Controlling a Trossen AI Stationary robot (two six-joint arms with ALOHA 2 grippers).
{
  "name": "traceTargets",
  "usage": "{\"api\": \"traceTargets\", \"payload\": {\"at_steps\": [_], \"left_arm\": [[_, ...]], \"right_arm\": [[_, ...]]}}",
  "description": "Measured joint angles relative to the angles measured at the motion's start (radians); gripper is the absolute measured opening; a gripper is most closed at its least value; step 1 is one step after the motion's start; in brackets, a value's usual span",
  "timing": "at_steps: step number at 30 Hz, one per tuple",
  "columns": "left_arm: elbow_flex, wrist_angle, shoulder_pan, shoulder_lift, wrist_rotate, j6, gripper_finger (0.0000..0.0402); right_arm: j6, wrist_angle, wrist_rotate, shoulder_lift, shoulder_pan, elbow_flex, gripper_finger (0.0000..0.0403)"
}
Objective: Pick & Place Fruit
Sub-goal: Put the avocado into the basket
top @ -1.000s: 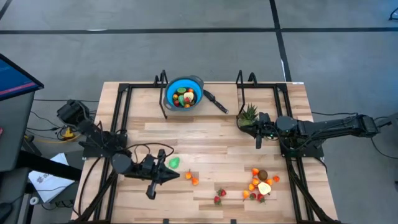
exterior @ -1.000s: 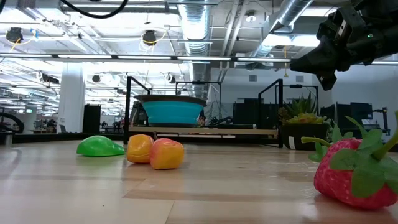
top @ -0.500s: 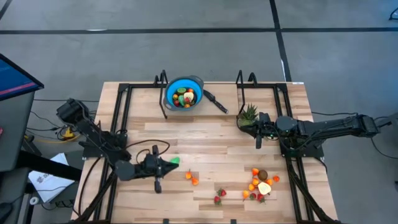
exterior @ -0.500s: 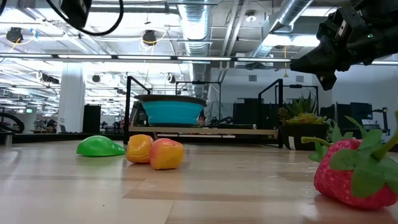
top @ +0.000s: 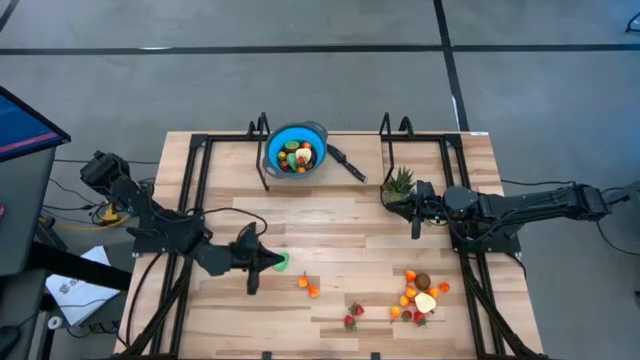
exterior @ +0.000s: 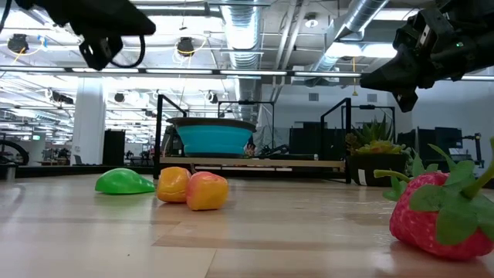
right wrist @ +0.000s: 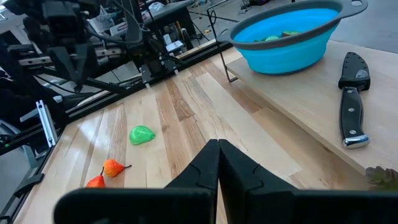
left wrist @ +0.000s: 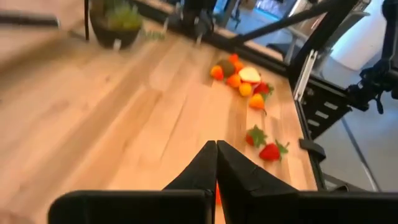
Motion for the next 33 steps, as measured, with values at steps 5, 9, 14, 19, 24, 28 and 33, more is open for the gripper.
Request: {"api": "traceTargets", "payload": {"at_steps": [5,9,14,19,24,28,33], "left_arm": [[0.038,-0.011,0.036,0.021,0.114,-0.071,0.0001],[0.121,-0.010,0.034,0.066,0.163,-0.012,0.0000],[0.218,-0.195,0.040,0.114,0.178,-0.013,0.0000],[0.251,-0.495,0.081,0.130,0.264,-0.185,0.0000],[0.233,-0.548,0.143,0.121,0.415,-0.224,0.0002],[0.233,-0.543,0.172,0.120,0.436,-0.224,0.0003],[0.233,-0.542,0.187,0.120,0.435,-0.214,0.0002]], "right_arm": [[0.000,0.000,0.001,0.000,-0.001,0.000,0.0001],[0.000,-0.002,0.001,0.000,-0.001,0.000,0.0001],[-0.001,-0.007,0.002,0.000,-0.001,0.000,0.0001],[-0.002,-0.022,0.003,0.000,-0.001,0.000,0.0001],[-0.039,-0.026,0.004,0.000,-0.001,0.000,0.0001],[-0.046,-0.026,0.003,0.000,-0.001,0.000,0.0001],[-0.046,-0.028,0.003,0.000,-0.001,0.000,0.0001]]}}
